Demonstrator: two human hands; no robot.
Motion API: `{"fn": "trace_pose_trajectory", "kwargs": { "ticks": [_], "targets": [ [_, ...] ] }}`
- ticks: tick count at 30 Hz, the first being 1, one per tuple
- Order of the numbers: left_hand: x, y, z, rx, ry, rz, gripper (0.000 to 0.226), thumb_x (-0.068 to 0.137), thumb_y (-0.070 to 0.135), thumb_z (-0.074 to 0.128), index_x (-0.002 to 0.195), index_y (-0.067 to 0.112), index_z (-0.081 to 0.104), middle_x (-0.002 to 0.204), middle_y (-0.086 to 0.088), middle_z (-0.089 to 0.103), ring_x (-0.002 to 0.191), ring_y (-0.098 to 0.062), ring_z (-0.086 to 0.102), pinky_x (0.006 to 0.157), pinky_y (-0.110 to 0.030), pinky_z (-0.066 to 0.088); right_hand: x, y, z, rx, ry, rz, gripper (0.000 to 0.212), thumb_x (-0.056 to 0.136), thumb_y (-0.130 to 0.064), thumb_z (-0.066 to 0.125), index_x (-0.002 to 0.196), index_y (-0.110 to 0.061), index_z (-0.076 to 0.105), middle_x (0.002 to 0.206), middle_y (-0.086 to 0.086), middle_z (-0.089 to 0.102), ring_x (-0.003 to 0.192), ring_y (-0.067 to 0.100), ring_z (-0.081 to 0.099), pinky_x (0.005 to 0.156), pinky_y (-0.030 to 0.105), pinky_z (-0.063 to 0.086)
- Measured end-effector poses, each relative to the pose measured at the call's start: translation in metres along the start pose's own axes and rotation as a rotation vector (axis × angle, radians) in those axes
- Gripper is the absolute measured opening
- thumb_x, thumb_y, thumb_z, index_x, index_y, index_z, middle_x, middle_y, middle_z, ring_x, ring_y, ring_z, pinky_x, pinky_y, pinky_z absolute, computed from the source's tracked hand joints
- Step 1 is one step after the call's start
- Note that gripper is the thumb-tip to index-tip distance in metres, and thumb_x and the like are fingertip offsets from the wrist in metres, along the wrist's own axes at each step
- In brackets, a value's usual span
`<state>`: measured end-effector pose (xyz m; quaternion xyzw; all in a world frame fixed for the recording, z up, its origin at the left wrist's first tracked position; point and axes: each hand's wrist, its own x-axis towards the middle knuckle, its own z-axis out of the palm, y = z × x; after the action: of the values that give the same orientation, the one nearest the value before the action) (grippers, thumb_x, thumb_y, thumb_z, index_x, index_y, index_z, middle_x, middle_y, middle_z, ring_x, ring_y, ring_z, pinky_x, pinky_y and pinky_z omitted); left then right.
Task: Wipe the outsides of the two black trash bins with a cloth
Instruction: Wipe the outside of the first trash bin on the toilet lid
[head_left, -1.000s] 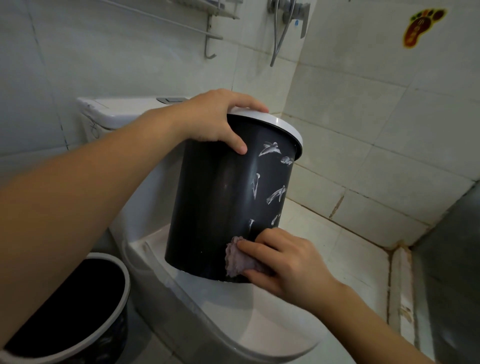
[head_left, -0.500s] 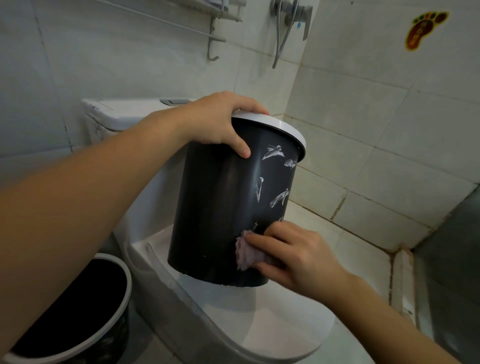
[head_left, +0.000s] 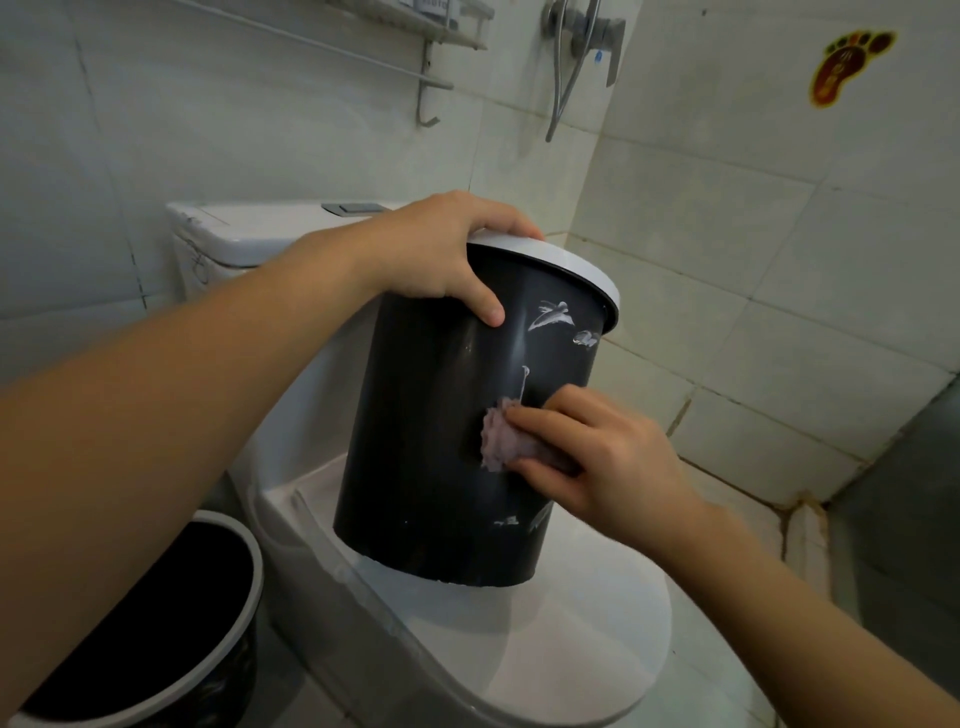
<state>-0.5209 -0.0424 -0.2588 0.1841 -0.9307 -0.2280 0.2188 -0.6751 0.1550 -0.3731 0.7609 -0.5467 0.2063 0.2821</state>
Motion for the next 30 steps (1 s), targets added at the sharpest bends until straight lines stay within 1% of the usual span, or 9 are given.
{"fn": "trace_pose_trajectory", "kwargs": {
  "ticks": [2, 8, 10, 14, 17, 20, 23, 25, 30],
  "targets": [
    [-0.001, 0.001, 0.0, 0.005, 0.005, 0.006, 0.073, 0.065, 0.022, 0.09, 0.127, 0.046, 0.058, 0.119, 0.019, 0.06, 0.113, -0.009, 0.055, 0.092, -0.025, 0.043, 0.008, 0.006, -0.002, -0.028, 0.033, 0.024, 0.038, 0.094, -0.041, 0.058, 0.123, -0.018, 0.069, 0.096, 0.002, 0.062, 0.081, 0.021, 0.06, 0.061, 0.03, 0.049],
    [-0.004, 0.004, 0.0, 0.012, -0.014, 0.003, 0.071, 0.067, 0.026, 0.089, 0.123, 0.053, 0.054, 0.125, 0.017, 0.058, 0.117, -0.014, 0.053, 0.1, -0.037, 0.045, 0.047, 0.02, -0.011, -0.037, 0.179, 0.266, 0.04, 0.09, -0.045, 0.057, 0.118, -0.019, 0.07, 0.094, 0.001, 0.063, 0.079, 0.021, 0.06, 0.061, 0.03, 0.048],
    [-0.005, 0.004, 0.0, 0.0, -0.014, 0.01, 0.071, 0.067, 0.024, 0.089, 0.123, 0.052, 0.055, 0.126, 0.016, 0.058, 0.117, -0.014, 0.054, 0.099, -0.033, 0.045, 0.045, 0.017, -0.011, -0.035, 0.172, 0.245, 0.041, 0.09, -0.044, 0.058, 0.119, -0.018, 0.07, 0.095, 0.002, 0.063, 0.08, 0.02, 0.06, 0.062, 0.03, 0.049],
    [-0.008, 0.001, -0.001, -0.008, 0.006, -0.002, 0.074, 0.067, 0.021, 0.09, 0.129, 0.045, 0.057, 0.124, 0.017, 0.059, 0.113, -0.009, 0.054, 0.086, -0.017, 0.041, 0.02, 0.004, -0.003, -0.019, 0.063, 0.052, 0.039, 0.093, -0.04, 0.06, 0.121, -0.015, 0.069, 0.096, 0.004, 0.062, 0.081, 0.021, 0.059, 0.06, 0.032, 0.051],
    [-0.009, 0.002, 0.0, -0.007, 0.009, 0.0, 0.075, 0.067, 0.023, 0.09, 0.129, 0.046, 0.056, 0.123, 0.017, 0.059, 0.114, -0.01, 0.054, 0.089, -0.022, 0.042, 0.016, 0.004, -0.003, -0.037, 0.059, 0.043, 0.037, 0.094, -0.039, 0.059, 0.12, -0.016, 0.07, 0.095, 0.004, 0.063, 0.081, 0.021, 0.06, 0.058, 0.033, 0.052],
    [-0.009, 0.005, 0.0, 0.006, 0.002, -0.002, 0.074, 0.069, 0.025, 0.088, 0.131, 0.047, 0.054, 0.122, 0.018, 0.056, 0.114, -0.01, 0.052, 0.086, -0.023, 0.041, 0.031, 0.012, -0.01, -0.076, 0.147, 0.169, 0.037, 0.092, -0.039, 0.057, 0.118, -0.017, 0.07, 0.093, 0.003, 0.063, 0.078, 0.023, 0.061, 0.06, 0.027, 0.045],
    [-0.01, 0.006, 0.0, 0.014, -0.018, 0.009, 0.073, 0.069, 0.027, 0.088, 0.128, 0.051, 0.053, 0.125, 0.017, 0.057, 0.117, -0.014, 0.053, 0.098, -0.036, 0.046, 0.051, 0.024, -0.018, -0.085, 0.202, 0.303, 0.037, 0.092, -0.04, 0.059, 0.118, -0.017, 0.07, 0.095, 0.003, 0.064, 0.078, 0.023, 0.06, 0.064, 0.025, 0.038],
    [-0.01, 0.008, 0.001, 0.027, -0.029, 0.012, 0.072, 0.068, 0.028, 0.089, 0.125, 0.053, 0.053, 0.126, 0.016, 0.058, 0.118, -0.015, 0.053, 0.102, -0.042, 0.046, 0.06, 0.027, -0.019, -0.09, 0.207, 0.292, 0.036, 0.092, -0.04, 0.061, 0.117, -0.016, 0.07, 0.097, 0.004, 0.064, 0.078, 0.023, 0.06, 0.064, 0.025, 0.038],
    [-0.011, 0.008, -0.001, 0.027, -0.04, 0.019, 0.072, 0.069, 0.027, 0.088, 0.127, 0.052, 0.052, 0.124, 0.017, 0.057, 0.117, -0.014, 0.052, 0.098, -0.036, 0.045, 0.056, 0.033, -0.023, -0.086, 0.176, 0.234, 0.037, 0.092, -0.042, 0.058, 0.117, -0.018, 0.07, 0.097, 0.003, 0.064, 0.08, 0.024, 0.06, 0.064, 0.025, 0.038]
  ]
}}
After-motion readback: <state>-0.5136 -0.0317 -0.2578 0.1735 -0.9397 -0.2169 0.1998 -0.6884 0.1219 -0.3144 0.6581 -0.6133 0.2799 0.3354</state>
